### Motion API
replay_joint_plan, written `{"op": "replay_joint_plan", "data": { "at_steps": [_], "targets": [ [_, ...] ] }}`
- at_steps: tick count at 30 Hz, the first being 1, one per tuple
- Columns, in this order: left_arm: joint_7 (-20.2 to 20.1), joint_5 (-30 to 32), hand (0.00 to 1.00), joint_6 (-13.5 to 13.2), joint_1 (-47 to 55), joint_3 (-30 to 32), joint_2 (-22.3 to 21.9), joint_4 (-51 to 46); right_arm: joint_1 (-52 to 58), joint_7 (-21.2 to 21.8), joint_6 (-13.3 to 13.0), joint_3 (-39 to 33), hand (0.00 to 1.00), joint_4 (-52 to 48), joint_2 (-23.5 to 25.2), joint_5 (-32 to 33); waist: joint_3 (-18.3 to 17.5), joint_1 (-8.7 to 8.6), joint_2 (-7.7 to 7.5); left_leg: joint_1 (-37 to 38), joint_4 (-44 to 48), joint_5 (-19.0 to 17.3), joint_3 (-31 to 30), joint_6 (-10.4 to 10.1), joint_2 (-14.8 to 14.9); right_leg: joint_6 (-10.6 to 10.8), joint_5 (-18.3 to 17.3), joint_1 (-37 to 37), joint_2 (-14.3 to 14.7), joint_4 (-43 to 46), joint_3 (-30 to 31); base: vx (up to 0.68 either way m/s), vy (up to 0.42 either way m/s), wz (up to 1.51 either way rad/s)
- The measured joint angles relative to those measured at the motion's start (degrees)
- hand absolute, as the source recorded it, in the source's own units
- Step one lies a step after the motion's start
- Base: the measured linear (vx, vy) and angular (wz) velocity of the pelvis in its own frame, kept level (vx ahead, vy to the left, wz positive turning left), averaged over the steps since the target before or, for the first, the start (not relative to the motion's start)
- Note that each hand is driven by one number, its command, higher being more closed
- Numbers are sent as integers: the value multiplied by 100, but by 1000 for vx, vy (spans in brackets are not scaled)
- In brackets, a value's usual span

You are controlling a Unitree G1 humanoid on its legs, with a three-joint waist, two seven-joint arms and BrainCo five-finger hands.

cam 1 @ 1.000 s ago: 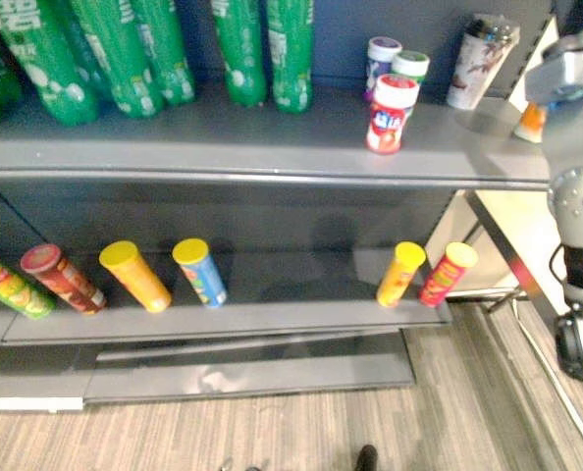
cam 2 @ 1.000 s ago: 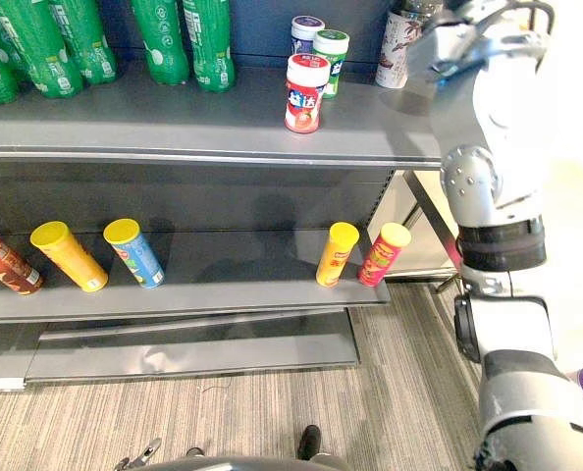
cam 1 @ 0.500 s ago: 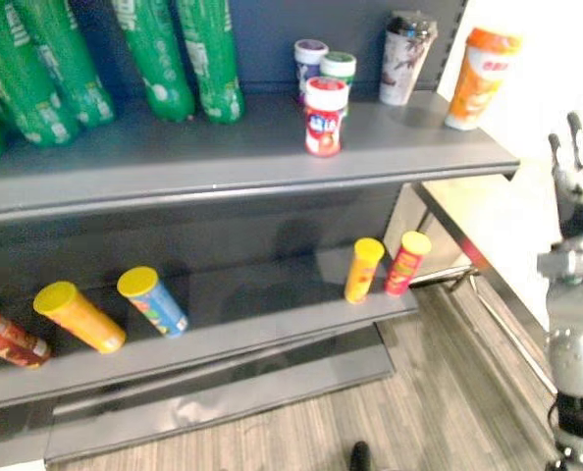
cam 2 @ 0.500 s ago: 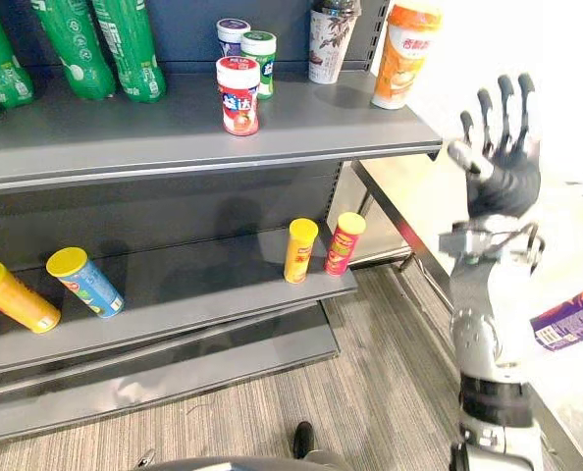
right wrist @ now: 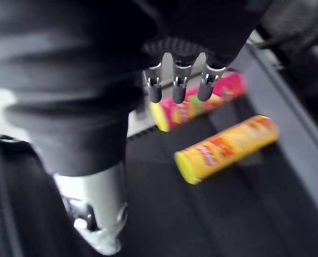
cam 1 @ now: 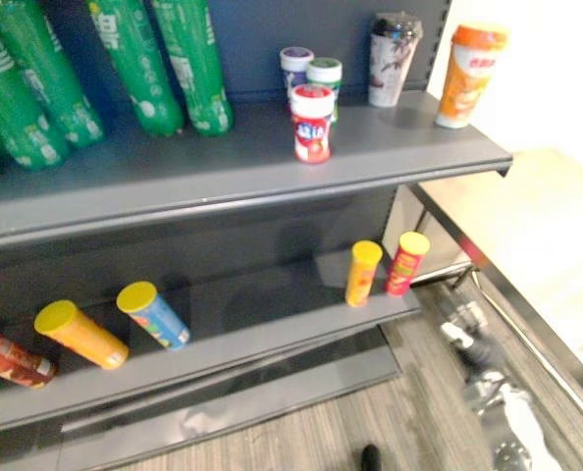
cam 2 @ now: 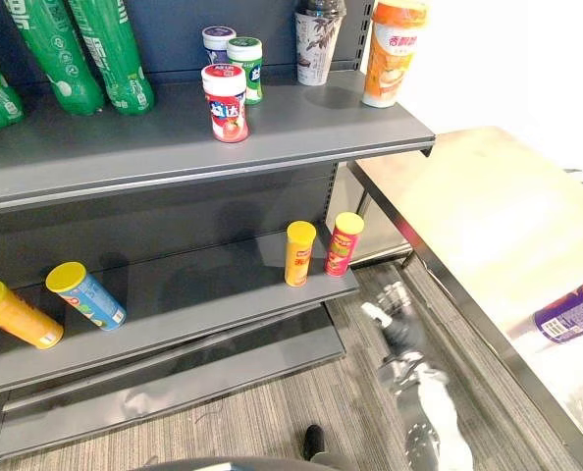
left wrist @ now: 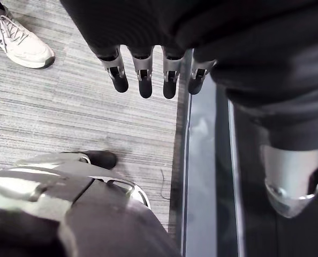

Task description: Put the gum and the chips on the shelf.

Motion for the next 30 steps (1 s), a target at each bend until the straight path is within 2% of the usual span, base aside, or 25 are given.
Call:
{"op": "replay_joint_plan", "data": {
  "at_steps": [4, 5, 8, 10, 14, 18, 21, 27, 30],
  "targets": [
    [-5, -1, 0, 45, -75, -264, 53, -3, 42, 409, 60, 594, 0, 897, 3, -57, 33, 19, 54, -7, 9, -8, -22, 8, -4, 9, -2, 14, -33, 1, -20, 0, 1, 2],
    [-6, -1, 0, 61, -83, -323, 62, -5, 34, 476, 149, 646, 0, 1115, 11, -29, 43, 19, 71, -8, 10, -8, -32, 9, -8, 16, -2, 18, -46, 1, -28, -12, -3, 4],
    [-7, -1, 0, 163, -121, -479, 101, -6, 23, 476, 238, 728, 0, 1774, 45, -20, 51, 22, 81, -16, 17, -8, -111, 10, -11, 26, -8, 51, -59, 1, -93, -8, -6, 11],
    [-4, -5, 0, 178, -136, -538, 117, -5, 31, 341, 156, 805, 0, 2070, 138, -25, 62, 13, 87, -19, 36, -8, -182, 9, -12, 32, -28, 110, -67, 1, -175, -5, -6, 18],
    [-2, -13, 0, 178, -147, -567, 117, -10, -165, 152, -191, 808, 0, 2914, 459, -28, 69, 28, 95, -35, 53, -8, -217, 10, -17, 35, -35, 125, -72, 1, -212, -12, -5, 6],
    [-6, 1, 0, 178, -165, -627, 119, -7, -308, 266, -193, 500, 0, 4216, 535, -135, 95, 36, 121, -39, 53, -9, -378, 12, -35, 51, -76, 220, -107, 1, -355, 0, -1, 18],
    [-17, 4, 0, 179, -165, -642, 112, -3, -301, 280, -267, 322, 0, 4627, 554, -176, 121, 44, 143, -33, 52, -8, -396, 13, -48, 52, -77, 230, -119, 3, -362, 4, 2, 3],
    [-29, 0, 0, 164, -178, -647, 108, 2, -321, -249, -704, -223, 0, 5045, 651, -501, 178, 32, 156, 2, 51, -10, -480, 16, -61, 67, -91, 314, -135, 1, -437, -3, -1, 6],
    [-38, -5, 0, 162, -179, -646, 97, 13, -314, -359, -744, -366, 0, 5148, 672, -581, 183, 33, 162, 14, 50, -8, -487, 18, -64, 67, -91, 337, -142, 1, -455, -3, 0, 3]
  ]
}}
